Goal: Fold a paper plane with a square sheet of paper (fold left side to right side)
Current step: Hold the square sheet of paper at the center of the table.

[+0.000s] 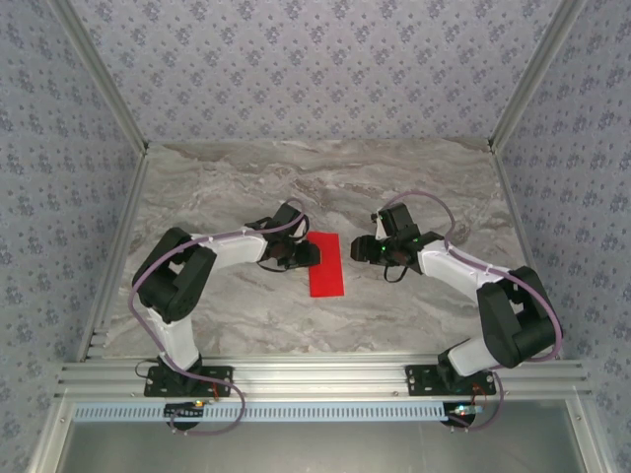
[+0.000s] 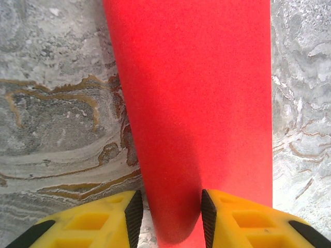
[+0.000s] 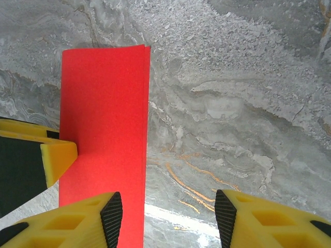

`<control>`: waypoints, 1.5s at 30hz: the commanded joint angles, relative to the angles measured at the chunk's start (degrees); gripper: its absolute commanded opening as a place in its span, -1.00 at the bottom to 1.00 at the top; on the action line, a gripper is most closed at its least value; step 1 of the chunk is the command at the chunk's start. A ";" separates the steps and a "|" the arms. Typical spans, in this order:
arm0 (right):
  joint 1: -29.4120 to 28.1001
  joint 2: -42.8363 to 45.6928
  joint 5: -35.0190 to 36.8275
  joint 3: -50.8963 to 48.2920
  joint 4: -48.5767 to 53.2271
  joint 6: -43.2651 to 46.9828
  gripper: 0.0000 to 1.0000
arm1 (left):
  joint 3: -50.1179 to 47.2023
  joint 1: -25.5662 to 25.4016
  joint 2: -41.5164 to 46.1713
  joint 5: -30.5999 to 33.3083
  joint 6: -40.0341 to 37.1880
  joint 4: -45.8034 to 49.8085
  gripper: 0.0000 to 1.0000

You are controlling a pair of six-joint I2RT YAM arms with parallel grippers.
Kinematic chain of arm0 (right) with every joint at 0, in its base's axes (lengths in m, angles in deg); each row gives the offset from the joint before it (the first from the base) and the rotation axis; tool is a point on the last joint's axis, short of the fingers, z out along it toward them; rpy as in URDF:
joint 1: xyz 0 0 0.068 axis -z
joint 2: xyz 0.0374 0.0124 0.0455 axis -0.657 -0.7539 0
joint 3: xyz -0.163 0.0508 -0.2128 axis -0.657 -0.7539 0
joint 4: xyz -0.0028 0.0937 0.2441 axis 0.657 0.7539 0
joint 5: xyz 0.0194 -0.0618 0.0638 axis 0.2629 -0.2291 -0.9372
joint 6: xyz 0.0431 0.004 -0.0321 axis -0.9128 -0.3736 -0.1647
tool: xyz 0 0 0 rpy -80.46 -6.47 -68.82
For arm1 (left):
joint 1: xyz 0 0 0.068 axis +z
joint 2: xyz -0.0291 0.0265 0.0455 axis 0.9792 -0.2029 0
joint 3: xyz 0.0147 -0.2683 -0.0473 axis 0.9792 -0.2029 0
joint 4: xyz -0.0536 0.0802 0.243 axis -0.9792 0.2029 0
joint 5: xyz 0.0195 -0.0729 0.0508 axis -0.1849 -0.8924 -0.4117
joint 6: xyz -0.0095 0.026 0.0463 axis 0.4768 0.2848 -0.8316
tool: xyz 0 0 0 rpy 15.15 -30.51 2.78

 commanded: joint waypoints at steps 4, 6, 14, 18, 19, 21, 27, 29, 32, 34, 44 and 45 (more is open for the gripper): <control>0.09 1.42 0.60 -0.70 1.02 0.81 0.10 | 0.81 -0.70 -2.55 0.88 -1.24 2.50 -0.23; 0.04 1.47 0.59 -0.74 1.06 0.81 0.10 | 0.89 -0.74 -2.68 0.84 -1.25 2.51 -0.22; 0.07 1.76 0.53 -0.69 1.17 0.80 0.11 | 1.29 -0.87 -3.36 0.67 -1.46 2.79 -0.18; 0.05 1.76 0.67 -0.83 1.25 0.85 0.11 | 1.99 -1.00 -3.84 0.66 -1.92 3.54 -0.15; 0.05 1.74 0.65 -0.82 1.26 0.80 0.11 | 2.17 -1.08 -3.93 0.66 -2.09 3.75 -0.15; 0.04 1.79 0.63 -0.79 1.19 0.82 0.11 | 2.51 -1.14 -4.19 0.76 -2.13 4.02 -0.15; 0.02 1.80 0.27 -0.86 1.21 0.74 0.11 | 2.96 -1.23 -4.63 0.92 -2.07 4.19 -0.14; -0.03 1.72 0.03 -0.95 1.09 0.67 0.12 | 2.97 -1.27 -4.55 1.01 -2.11 4.20 -0.14; -0.22 1.55 -0.61 -0.98 0.75 0.55 0.12 | 2.97 -1.24 -4.55 1.12 -2.14 4.21 -0.14; -0.43 1.17 -1.44 -0.95 0.33 0.39 0.11 | 2.97 -1.26 -4.55 1.09 -2.10 4.28 -0.14; -2.22 -3.39 -6.00 0.54 -2.05 -0.65 -0.03 | 2.92 -1.22 -4.50 1.10 -2.15 4.36 -0.14; -2.63 -3.99 -6.12 0.87 -2.16 -0.63 -0.03 | 2.84 -1.25 -4.55 1.12 -2.19 4.35 -0.14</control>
